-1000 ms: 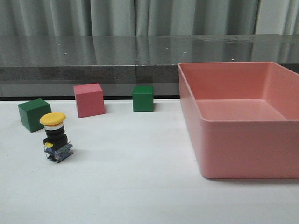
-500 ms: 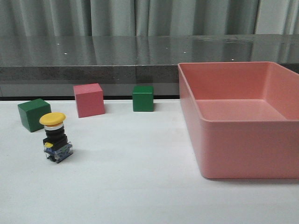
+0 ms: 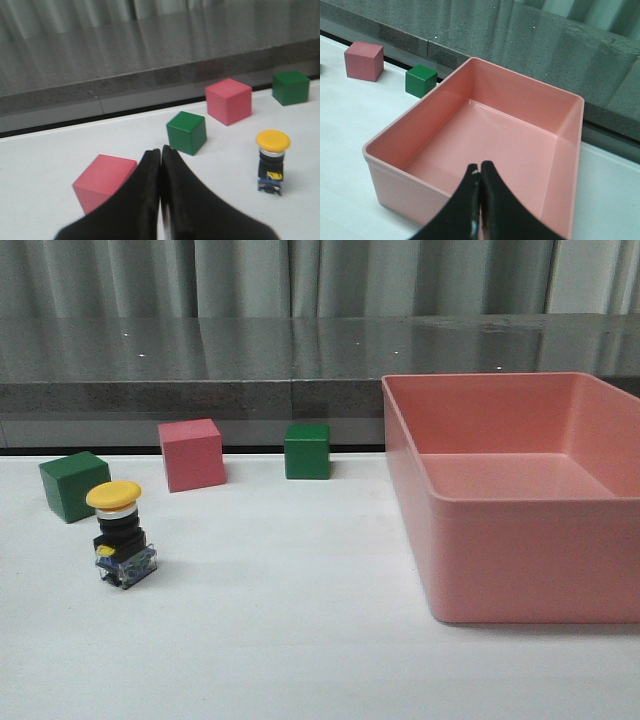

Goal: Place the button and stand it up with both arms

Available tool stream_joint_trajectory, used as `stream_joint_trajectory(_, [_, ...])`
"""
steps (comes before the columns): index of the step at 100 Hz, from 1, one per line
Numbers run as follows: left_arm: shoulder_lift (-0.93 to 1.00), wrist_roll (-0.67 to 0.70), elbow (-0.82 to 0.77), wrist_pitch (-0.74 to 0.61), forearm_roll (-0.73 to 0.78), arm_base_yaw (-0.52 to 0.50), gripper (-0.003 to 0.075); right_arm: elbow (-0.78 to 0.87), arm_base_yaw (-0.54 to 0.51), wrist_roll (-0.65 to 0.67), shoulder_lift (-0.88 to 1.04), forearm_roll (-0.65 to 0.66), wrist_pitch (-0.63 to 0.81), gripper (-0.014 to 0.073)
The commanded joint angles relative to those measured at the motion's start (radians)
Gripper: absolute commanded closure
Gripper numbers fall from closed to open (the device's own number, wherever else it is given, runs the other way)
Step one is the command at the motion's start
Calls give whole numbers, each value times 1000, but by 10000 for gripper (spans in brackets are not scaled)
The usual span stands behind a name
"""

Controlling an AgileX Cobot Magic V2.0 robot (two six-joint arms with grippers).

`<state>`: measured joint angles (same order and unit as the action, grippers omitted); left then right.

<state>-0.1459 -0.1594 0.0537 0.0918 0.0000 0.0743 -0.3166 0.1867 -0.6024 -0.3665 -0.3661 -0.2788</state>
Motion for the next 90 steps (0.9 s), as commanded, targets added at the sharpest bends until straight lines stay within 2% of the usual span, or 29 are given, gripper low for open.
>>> stream_joint_trajectory(1, [99, 44, -5, -64, 0, -45, 739, -26, -5, -2, -5, -12, 62, 707])
stream_joint_trajectory(10, [185, 47, -23, -41, 0, -72, 739, -26, -5, -2, -5, -12, 62, 707])
stream_joint_trajectory(24, [181, 53, -40, -41, 6, -83, 739, -26, -5, -2, -6, -12, 60, 707])
stream_joint_trajectory(41, [182, 165, -101, -74, 55, -83, 739, -26, -5, -2, -6, -12, 59, 707])
stream_joint_trajectory(49, [182, 201, -99, -31, 81, -83, 739, -26, -5, -2, -6, -12, 58, 707])
stream_joint_trajectory(90, [182, 201, -99, -48, 74, -83, 739, -26, -5, -2, -6, -12, 58, 707])
